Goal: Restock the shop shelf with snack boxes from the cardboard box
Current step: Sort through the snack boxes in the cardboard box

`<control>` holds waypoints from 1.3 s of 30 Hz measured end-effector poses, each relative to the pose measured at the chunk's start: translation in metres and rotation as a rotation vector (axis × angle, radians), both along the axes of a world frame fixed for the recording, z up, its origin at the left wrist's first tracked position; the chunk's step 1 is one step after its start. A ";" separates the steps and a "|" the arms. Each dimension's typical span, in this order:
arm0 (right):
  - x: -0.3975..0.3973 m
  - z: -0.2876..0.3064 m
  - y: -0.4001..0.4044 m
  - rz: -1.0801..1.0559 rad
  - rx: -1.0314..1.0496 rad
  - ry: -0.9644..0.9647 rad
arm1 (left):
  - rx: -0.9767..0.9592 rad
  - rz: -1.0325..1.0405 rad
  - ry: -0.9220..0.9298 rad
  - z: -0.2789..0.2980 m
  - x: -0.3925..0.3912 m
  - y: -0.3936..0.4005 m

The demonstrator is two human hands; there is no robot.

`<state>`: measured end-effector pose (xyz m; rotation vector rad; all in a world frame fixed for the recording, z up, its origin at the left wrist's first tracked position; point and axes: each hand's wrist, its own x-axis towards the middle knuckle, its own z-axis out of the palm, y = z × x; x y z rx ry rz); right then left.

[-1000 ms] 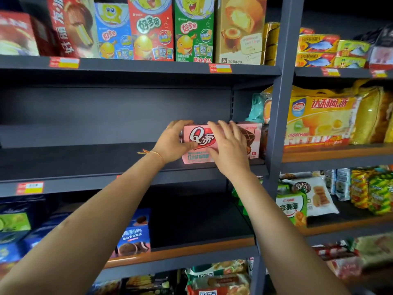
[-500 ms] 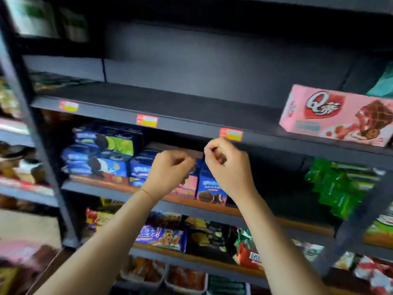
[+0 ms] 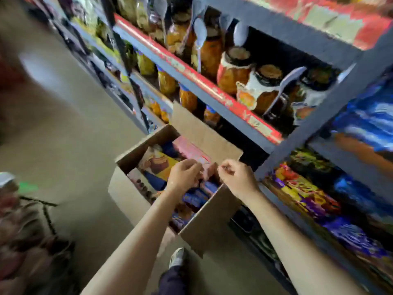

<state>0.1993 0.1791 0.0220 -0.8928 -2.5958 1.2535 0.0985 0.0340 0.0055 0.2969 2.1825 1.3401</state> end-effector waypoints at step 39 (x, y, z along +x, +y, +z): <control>-0.076 -0.048 0.012 -0.356 -0.140 -0.138 | 0.203 0.131 -0.879 -0.107 -0.059 0.004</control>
